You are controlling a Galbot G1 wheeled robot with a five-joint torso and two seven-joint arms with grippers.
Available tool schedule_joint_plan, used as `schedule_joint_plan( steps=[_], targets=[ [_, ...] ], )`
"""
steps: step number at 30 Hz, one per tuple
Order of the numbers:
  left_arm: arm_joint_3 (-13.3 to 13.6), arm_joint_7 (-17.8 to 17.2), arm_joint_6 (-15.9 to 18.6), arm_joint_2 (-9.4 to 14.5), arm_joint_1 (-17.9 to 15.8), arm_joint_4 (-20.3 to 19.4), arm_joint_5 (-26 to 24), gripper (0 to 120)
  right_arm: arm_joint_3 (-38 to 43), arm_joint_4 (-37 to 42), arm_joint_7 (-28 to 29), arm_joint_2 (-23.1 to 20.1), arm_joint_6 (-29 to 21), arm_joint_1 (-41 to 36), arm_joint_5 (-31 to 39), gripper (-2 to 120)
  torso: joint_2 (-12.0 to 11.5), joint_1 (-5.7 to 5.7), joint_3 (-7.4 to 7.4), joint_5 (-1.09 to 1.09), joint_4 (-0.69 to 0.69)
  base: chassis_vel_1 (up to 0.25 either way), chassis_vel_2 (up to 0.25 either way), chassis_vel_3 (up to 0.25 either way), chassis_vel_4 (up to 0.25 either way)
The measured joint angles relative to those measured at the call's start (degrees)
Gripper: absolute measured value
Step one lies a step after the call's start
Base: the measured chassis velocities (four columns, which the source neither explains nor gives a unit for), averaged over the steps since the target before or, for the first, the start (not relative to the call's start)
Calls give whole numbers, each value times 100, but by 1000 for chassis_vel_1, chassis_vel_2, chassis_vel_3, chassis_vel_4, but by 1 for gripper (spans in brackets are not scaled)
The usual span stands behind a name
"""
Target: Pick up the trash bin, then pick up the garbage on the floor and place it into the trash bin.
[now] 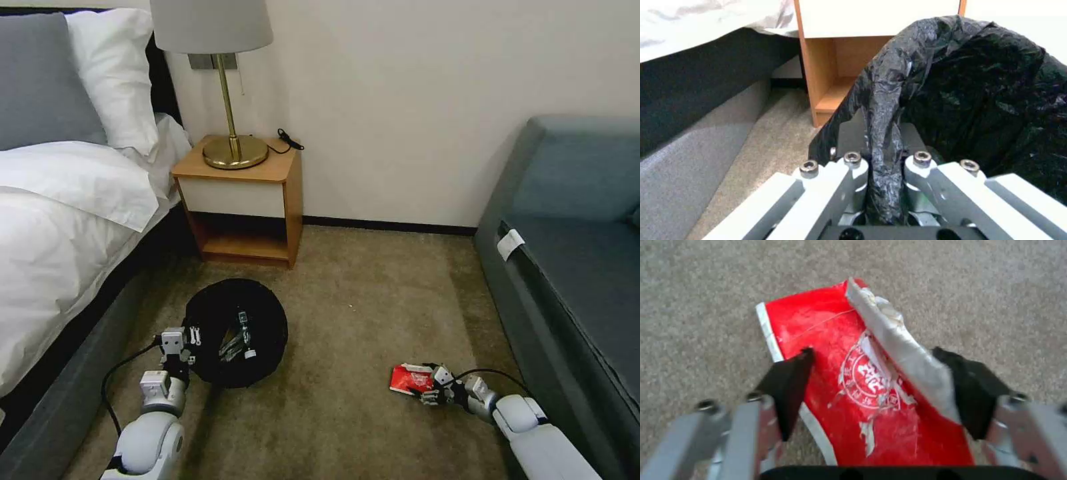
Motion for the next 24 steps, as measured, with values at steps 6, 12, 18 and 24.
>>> schedule_joint_plan(
  steps=[6,12,18,24],
  targets=[
    [20,12,-1,-2,-60,23,0,4,50,-26,-42,15,35,0,-8,42,0,0,0,0,0,0,0,0,0],
    [34,16,-2,-2,-79,61,-2,4,65,-52,-47,31,45,-2,-8,22,0,0,0,0,0,0,0,0,0],
    [40,23,-20,-1,-85,100,-6,4,66,-92,-48,29,56,43,-9,1,0,0,0,0,0,0,0,0,0],
    [45,38,-38,-3,-97,125,-8,4,66,-112,-48,11,73,71,2,0,0,0,0,0,0,0,0,0,0]
  ],
)
